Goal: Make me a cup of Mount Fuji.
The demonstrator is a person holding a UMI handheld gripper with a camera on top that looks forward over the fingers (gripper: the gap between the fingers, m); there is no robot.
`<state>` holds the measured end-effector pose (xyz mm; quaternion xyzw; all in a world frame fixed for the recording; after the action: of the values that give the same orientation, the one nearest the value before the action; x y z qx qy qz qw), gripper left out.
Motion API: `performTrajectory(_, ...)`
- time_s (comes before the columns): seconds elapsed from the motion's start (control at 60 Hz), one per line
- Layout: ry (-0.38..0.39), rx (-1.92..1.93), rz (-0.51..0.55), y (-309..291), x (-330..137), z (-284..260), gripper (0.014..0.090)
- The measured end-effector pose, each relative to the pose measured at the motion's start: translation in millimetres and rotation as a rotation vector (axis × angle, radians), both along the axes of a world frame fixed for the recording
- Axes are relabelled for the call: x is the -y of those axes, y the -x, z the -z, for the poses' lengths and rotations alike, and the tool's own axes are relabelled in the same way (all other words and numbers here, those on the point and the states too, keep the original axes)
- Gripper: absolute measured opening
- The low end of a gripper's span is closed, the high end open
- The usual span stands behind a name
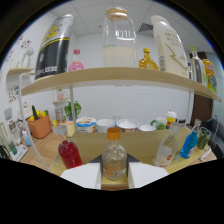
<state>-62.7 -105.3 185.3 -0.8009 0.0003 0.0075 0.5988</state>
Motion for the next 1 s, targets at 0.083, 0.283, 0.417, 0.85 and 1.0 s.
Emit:
performTrajectory(0.083, -0.014, 0.013, 0.004, -1, 8, -8, 0.0351)
performTrajectory(0.283, -0.035, -0.014, -0.020, 5, 45, -21, 0.0351)
performTrajectory(0.417, -0.004, -0.039, -0.016, 5, 81, -3, 0.0350)
performTrajectory(0.85, 0.092, -0.661, 0.093, -3, 116, 57, 0.0350)
performTrajectory(1.0, 0.097, -1.035, 0.102, 5, 110, 50, 0.0352)
